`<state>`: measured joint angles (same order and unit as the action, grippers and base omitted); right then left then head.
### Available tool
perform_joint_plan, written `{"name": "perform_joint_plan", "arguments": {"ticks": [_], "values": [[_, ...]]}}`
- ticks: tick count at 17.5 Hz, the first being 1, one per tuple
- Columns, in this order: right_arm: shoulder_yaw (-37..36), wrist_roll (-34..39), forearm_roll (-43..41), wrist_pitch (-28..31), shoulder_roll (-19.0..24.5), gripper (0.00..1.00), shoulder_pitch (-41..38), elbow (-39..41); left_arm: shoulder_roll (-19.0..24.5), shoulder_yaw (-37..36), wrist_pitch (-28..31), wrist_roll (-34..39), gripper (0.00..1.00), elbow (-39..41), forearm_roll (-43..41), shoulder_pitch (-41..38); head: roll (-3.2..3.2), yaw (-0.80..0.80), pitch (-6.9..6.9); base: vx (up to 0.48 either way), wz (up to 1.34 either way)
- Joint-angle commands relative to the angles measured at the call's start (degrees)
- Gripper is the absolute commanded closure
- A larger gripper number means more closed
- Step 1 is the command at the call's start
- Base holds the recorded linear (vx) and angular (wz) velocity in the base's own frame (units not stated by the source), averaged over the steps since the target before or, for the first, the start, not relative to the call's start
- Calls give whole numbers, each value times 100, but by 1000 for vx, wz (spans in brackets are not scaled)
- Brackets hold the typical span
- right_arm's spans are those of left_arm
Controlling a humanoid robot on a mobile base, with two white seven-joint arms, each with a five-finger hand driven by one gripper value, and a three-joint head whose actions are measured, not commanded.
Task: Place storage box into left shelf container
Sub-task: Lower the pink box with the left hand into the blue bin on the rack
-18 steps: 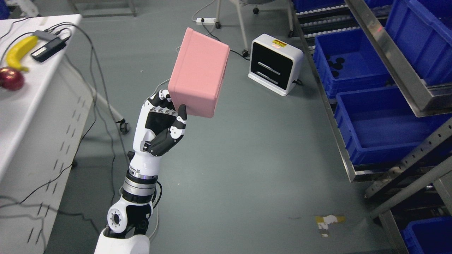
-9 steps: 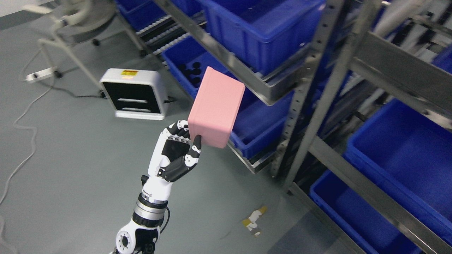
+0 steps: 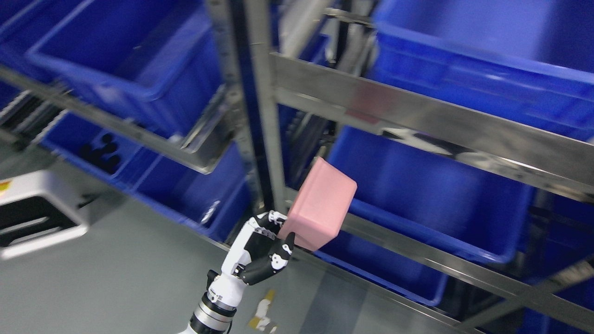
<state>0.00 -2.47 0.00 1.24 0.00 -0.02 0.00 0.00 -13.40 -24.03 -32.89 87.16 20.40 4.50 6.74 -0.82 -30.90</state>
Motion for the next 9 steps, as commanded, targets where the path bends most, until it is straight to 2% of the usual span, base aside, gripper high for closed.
{"name": "perform_joint_plan", "arguments": {"ticks": [1, 6, 9], "values": [[-26, 1, 9, -1, -100, 0, -51, 100, 100, 459, 355, -15, 99, -874, -1308, 637, 0, 0, 0, 90, -786], [-26, 1, 9, -1, -100, 0, -51, 100, 100, 672, 601, -375, 98, -2095, -2819, 2395, 0, 0, 0, 77, -642], [-26, 1, 9, -1, -100, 0, -51, 100, 100, 680, 558, -806, 98, -2957, -4041, 3073, 0, 0, 0, 66, -352]]}}
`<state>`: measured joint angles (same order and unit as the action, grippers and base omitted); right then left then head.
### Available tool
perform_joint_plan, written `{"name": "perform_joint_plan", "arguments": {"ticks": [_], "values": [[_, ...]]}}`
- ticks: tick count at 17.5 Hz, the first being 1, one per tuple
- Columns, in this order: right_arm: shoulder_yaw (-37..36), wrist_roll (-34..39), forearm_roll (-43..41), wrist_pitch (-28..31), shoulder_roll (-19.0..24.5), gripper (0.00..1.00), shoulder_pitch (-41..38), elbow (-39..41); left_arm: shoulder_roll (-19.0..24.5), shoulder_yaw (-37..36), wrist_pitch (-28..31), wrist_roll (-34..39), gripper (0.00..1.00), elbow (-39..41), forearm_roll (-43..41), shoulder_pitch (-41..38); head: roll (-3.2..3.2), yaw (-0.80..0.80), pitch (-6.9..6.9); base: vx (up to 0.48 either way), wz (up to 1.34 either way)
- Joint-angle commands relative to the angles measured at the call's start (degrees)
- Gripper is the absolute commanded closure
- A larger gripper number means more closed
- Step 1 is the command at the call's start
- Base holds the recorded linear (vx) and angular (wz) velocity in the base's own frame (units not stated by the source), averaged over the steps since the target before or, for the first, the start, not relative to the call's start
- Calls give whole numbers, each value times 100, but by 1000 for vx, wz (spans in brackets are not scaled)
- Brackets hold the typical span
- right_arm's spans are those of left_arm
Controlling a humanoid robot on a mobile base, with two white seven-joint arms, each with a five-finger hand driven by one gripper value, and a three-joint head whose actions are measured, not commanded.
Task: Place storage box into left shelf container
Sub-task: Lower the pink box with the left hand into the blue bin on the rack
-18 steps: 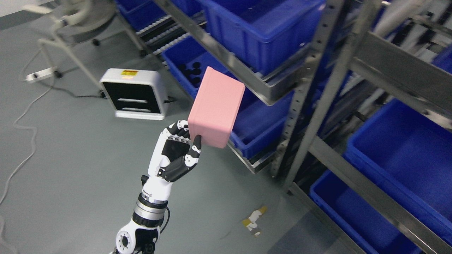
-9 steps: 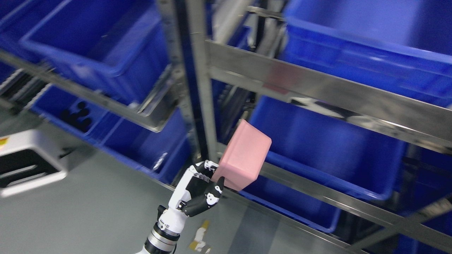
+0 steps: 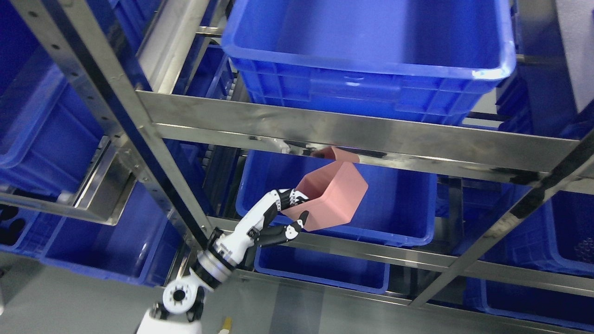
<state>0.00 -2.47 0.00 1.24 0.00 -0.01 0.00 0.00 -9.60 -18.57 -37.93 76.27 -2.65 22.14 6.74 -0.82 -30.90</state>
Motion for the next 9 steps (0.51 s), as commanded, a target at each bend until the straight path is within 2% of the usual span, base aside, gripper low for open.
{"name": "perform_joint_plan", "arguments": {"ticks": [1, 4, 6, 9], "values": [[-27, 1, 9, -1, -100, 0, -52, 100, 100, 223, -15, -311, 98, -2114, -2113, 1528, 0, 0, 0, 50, -269], [-27, 1, 9, -1, -100, 0, -52, 100, 100, 20, -391, -216, 98, -3141, -3264, 2039, 0, 0, 0, 22, -135], [-27, 1, 9, -1, -100, 0, -52, 100, 100, -67, -603, -23, 98, -3338, -3757, 2102, 0, 0, 0, 7, -32], [-27, 1, 9, -1, -100, 0, -52, 100, 100, -235, -640, 22, 96, -3365, -3909, 2102, 0, 0, 0, -3, 18]]}}
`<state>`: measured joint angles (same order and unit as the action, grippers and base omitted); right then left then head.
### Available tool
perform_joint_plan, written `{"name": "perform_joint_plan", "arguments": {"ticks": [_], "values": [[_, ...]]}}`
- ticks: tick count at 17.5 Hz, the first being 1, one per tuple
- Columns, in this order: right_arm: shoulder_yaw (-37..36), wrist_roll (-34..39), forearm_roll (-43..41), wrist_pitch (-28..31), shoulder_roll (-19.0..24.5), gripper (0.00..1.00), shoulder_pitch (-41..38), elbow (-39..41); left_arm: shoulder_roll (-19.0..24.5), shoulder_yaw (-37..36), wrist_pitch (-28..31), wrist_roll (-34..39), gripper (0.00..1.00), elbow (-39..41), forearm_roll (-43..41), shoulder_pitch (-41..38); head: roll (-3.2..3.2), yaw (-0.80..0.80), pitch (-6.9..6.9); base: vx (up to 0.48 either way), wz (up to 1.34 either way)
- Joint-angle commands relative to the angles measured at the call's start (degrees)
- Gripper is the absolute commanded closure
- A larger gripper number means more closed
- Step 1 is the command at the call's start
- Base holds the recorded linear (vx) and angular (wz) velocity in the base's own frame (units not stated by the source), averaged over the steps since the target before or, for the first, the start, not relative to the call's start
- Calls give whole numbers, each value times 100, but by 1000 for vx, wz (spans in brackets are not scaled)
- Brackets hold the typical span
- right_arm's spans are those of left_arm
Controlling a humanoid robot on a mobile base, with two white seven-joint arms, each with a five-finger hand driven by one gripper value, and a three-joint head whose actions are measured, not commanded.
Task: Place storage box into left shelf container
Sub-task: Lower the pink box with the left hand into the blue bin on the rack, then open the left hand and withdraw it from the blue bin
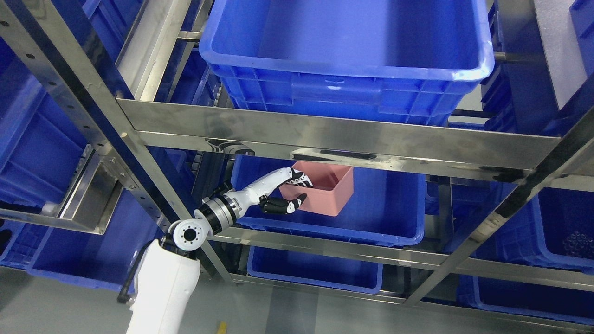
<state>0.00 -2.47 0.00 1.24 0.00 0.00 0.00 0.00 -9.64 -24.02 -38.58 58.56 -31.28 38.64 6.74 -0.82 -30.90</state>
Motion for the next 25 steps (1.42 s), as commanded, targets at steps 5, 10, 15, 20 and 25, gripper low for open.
{"name": "perform_joint_plan", "arguments": {"ticks": [5, 10, 15, 20, 25], "values": [[-27, 1, 9, -1, -100, 0, -52, 100, 100, -240, -172, 579, 62, -1550, -959, 443, 0, 0, 0, -3, 13], [-27, 1, 9, -1, -100, 0, -52, 100, 100, -249, -182, 1080, 18, -1007, 370, 443, 0, 0, 0, 0, 0], [-27, 1, 9, -1, -100, 0, -52, 100, 100, -276, 345, 2976, 6, 284, 3178, -3, 0, 0, 1, 0, 0], [-18, 1, 9, -1, -100, 0, -52, 100, 100, -267, 1110, 3621, 1, 2385, 3787, -1637, 0, 0, 1, 0, 0], [-27, 1, 9, -1, -100, 0, -52, 100, 100, -171, 892, 3612, 0, 3302, 3778, -2711, 0, 0, 1, 0, 0]]}}
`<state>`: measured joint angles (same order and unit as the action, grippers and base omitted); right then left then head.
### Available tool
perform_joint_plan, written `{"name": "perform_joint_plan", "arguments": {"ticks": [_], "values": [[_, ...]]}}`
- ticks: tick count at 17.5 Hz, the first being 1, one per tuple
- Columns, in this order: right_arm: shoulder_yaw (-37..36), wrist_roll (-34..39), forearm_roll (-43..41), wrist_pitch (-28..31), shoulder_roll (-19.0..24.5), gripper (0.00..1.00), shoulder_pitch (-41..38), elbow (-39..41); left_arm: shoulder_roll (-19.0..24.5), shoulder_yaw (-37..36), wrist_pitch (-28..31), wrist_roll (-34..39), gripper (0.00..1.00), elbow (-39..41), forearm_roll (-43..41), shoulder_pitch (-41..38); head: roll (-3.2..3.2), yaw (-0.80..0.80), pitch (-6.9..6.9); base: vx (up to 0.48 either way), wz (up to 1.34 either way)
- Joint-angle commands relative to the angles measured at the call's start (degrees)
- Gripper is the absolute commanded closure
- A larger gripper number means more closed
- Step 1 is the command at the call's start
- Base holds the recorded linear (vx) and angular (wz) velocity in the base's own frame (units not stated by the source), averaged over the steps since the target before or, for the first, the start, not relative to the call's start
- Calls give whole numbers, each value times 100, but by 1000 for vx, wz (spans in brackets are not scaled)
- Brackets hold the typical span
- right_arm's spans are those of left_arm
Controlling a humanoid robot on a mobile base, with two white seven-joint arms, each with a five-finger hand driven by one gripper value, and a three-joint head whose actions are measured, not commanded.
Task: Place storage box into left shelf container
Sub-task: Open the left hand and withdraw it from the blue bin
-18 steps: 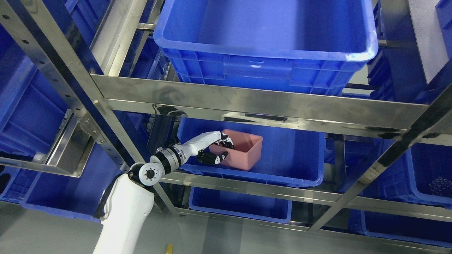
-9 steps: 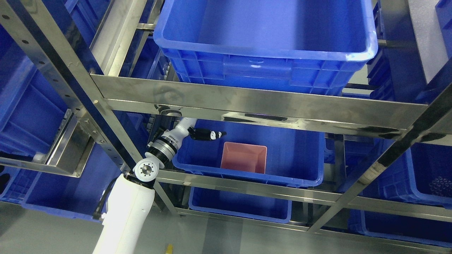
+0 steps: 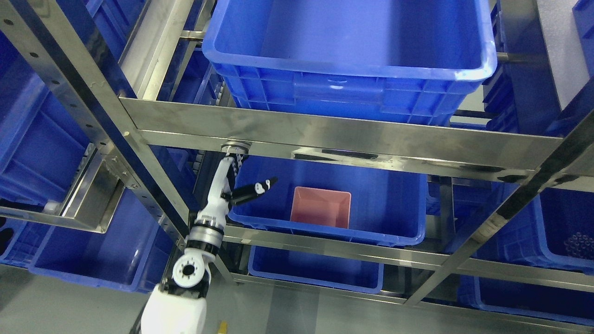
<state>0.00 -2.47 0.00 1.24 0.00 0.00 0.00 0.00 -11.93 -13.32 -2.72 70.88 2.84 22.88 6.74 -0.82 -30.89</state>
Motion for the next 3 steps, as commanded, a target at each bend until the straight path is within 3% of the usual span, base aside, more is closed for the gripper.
{"name": "perform_joint_plan", "arguments": {"ticks": [1, 3], "values": [[-26, 1, 9, -1, -100, 0, -53, 100, 100, 85, -310, 26, 0, 2070, 367, -1163, 0, 0, 0, 0, 0], [-26, 1, 9, -1, -100, 0, -53, 100, 100, 94, -373, 8, 0, 2070, 367, -1189, 0, 0, 0, 0, 0]]}}
